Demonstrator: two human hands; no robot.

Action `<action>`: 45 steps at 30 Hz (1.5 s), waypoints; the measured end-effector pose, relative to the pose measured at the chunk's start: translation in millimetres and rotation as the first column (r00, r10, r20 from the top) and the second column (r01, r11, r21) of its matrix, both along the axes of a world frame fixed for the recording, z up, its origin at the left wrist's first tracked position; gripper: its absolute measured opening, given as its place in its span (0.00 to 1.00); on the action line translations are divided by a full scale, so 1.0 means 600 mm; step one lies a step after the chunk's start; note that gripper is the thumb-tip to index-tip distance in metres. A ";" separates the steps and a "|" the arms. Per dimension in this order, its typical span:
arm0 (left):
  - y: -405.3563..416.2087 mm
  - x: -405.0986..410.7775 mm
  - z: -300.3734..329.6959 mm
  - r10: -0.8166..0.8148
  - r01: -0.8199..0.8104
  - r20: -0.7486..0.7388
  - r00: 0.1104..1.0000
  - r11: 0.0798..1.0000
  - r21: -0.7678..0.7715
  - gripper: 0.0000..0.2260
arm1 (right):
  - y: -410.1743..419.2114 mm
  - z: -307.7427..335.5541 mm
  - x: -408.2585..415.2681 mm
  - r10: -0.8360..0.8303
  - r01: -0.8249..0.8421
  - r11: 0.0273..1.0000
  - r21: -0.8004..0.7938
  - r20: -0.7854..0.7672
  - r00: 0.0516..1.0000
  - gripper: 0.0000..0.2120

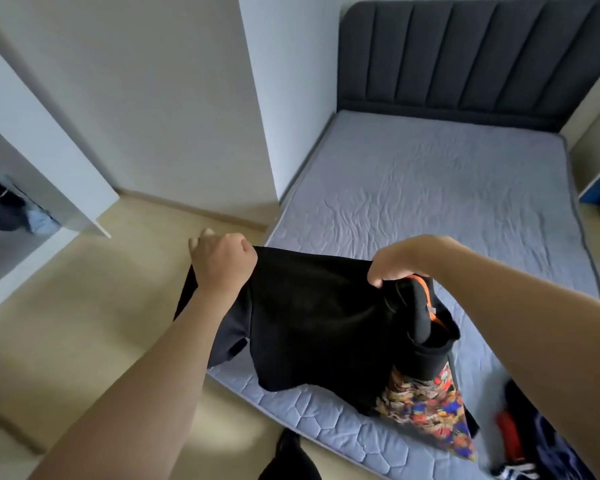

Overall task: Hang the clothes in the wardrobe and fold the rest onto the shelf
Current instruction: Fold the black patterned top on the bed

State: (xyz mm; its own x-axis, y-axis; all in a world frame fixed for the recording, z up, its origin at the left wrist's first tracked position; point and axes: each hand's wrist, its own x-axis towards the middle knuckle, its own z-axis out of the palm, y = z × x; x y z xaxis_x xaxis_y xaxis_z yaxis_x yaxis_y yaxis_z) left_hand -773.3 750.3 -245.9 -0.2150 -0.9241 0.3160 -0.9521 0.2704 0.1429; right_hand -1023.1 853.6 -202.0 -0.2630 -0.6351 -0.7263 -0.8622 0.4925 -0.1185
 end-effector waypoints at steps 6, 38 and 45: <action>-0.183 -0.017 -0.102 -0.063 0.056 0.099 0.993 0.996 0.074 0.13 | -0.149 -0.108 -0.018 0.092 -0.105 0.982 -0.157 -0.090 0.992 0.18; -0.328 -0.617 -0.950 -0.789 0.414 0.165 0.593 0.473 0.778 0.24 | -0.118 -1.063 -0.277 -0.462 0.434 0.884 0.171 0.183 0.868 0.22; -0.293 -0.620 -0.997 -0.818 0.383 0.529 0.226 0.574 0.724 0.18 | -0.095 -1.100 -0.285 -0.569 0.573 0.818 0.053 0.231 0.790 0.18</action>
